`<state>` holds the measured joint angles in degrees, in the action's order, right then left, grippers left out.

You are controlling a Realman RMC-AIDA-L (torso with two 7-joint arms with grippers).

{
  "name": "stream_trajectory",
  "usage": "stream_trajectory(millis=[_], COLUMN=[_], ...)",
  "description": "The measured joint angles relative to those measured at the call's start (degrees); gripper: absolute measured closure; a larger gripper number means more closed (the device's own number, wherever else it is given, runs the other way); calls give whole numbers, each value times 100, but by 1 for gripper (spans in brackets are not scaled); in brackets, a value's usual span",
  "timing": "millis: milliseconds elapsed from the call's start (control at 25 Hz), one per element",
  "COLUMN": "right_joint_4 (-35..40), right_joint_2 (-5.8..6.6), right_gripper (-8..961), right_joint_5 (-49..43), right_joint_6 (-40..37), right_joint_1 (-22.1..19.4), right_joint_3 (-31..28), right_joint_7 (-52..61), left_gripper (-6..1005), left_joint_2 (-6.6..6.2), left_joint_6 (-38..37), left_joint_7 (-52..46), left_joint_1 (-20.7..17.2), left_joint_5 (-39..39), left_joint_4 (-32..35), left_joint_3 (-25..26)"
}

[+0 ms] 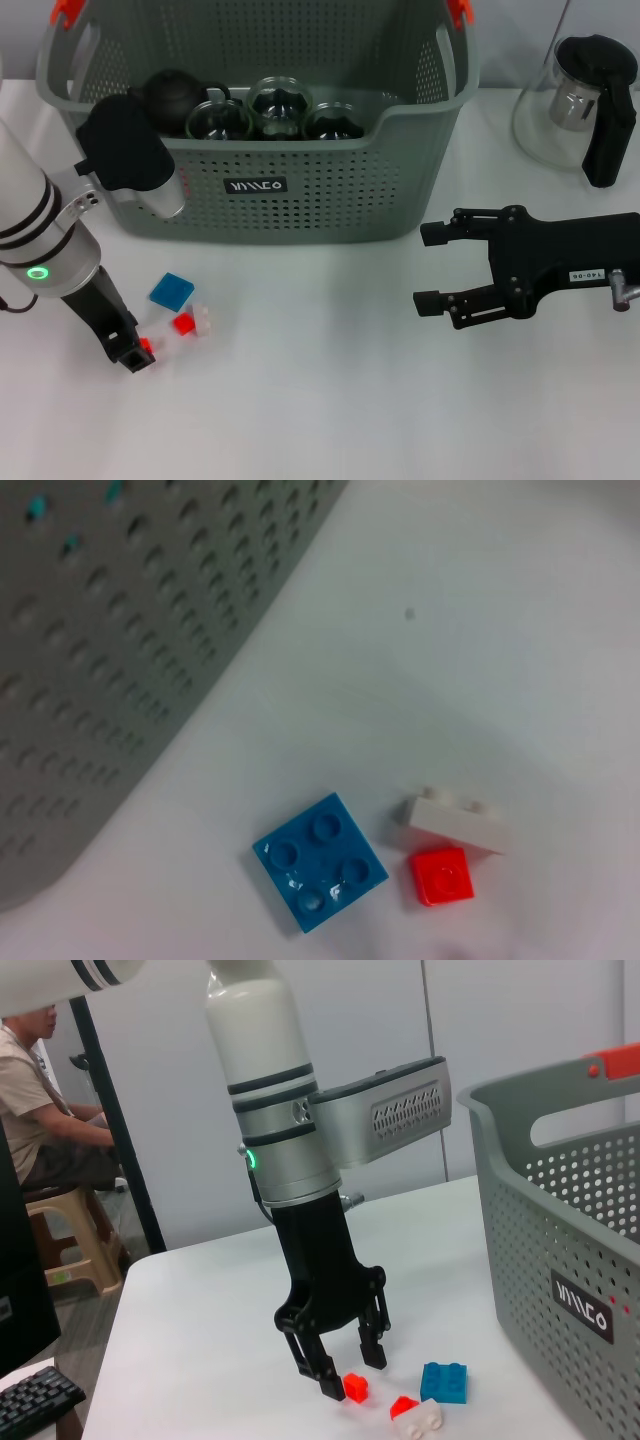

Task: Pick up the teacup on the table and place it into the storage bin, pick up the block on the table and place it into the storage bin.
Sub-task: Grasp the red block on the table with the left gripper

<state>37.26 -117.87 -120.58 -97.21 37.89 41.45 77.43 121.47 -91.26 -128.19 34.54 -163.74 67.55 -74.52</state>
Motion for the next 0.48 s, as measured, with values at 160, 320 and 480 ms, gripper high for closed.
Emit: stream_trajectory(millis=[160,320,480], right_joint_4=[0,0,0], right_joint_2=[1,0,0], right_gripper=[10,11,11], right_joint_5=[0,0,0], right_joint_6=[0,-1,-1], right_joint_1=[9,9,11], right_joint_3=[-1,-6,-6], right_joint_7=[-1,-1,7], left_gripper=[483,483,485], left_joint_2=[-4,-17,-19], left_joint_6=[67,101,101], left_joint_7=[1,3,4], left_joint_1=[19,61,71], left_joint_5=[0,0,0], left_joint_4=[-77,-214,-225], left_joint_3=[-13,-27,-28])
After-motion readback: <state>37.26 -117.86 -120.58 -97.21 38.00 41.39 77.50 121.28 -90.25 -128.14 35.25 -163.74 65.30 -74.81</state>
